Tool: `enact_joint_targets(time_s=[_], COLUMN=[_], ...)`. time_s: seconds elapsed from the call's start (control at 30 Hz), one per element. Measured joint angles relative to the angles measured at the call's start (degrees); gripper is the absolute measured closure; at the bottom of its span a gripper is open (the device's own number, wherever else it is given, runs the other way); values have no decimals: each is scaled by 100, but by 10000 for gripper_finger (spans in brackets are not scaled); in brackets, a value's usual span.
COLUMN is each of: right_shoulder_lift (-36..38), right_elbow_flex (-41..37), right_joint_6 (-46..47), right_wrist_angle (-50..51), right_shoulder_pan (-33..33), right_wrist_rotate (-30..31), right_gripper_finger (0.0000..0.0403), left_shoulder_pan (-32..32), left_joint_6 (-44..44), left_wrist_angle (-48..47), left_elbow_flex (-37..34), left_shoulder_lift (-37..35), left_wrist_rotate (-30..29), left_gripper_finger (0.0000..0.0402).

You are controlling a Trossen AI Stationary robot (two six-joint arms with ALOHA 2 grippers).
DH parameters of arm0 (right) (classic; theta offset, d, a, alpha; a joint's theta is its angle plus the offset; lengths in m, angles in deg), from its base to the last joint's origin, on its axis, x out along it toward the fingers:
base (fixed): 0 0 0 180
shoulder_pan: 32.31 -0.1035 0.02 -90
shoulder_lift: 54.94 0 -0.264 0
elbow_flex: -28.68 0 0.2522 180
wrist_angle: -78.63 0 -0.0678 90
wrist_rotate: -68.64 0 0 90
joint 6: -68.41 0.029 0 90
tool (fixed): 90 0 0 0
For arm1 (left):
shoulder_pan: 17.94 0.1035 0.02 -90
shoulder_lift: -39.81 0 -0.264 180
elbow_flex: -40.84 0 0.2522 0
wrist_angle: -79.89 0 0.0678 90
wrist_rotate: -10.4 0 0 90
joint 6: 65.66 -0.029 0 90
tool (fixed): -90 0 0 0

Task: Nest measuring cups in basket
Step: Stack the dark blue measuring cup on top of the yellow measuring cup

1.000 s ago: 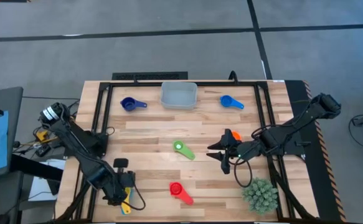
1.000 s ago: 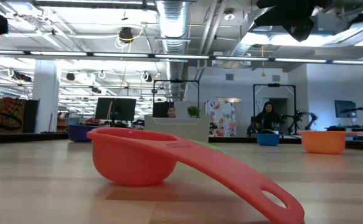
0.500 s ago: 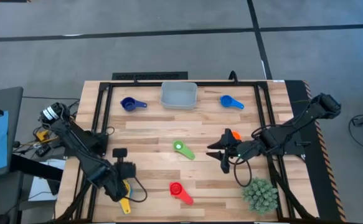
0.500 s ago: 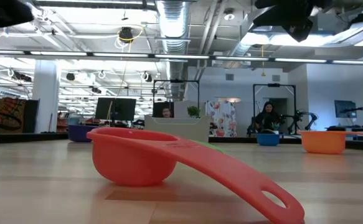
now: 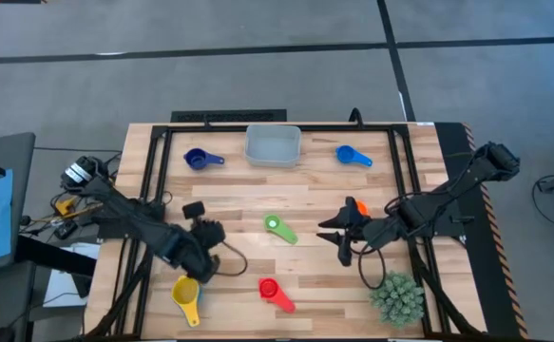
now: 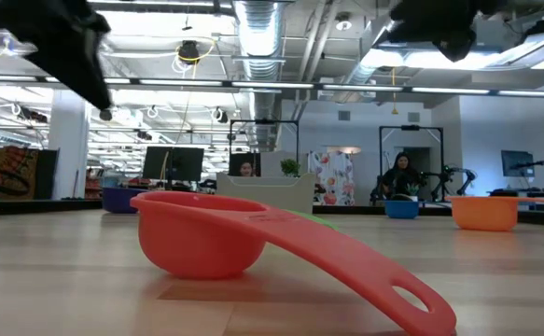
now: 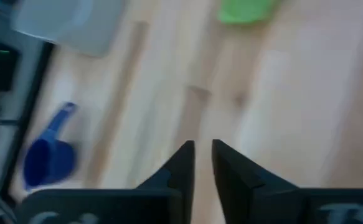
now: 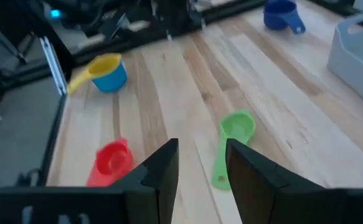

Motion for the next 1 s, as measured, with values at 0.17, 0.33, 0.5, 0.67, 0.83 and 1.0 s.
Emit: enact_joint_targets(time_s=[0.17, 0.33, 0.5, 0.67, 0.83, 1.0], right_shoulder_lift=[-143, -541, -1009, -1134, -923, -668], right_elbow_flex=[0, 7, 7, -3, 0, 7], right_joint_6=[295, 297, 303, 459, 331, 176], right_wrist_angle=[447, 507, 281, 266, 303, 370], right_shoulder_pan=[-78, -138, 134, 522, 658, 656], right_wrist_rotate=[-14, -42, -13, 6, 27, 76], right_gripper_finger=[256, 260, 265, 265, 256, 246], left_shoulder_pan=[734, 1930, 3663, 5467, 6919, 7771], left_joint_6=[-233, -715, -805, -1356, -1904, -2201], left_wrist_angle=[160, 1015, 1676, 2300, 2636, 2772], left_elbow_flex=[-657, -1404, -1715, -1717, -1724, -1726], left_shoulder_lift=[-359, -1173, -1927, -2171, -1839, -1356], left_wrist_rotate=[-87, 148, -111, -81, 727, 1464], left_gripper_finger=[272, 224, 221, 221, 221, 221])
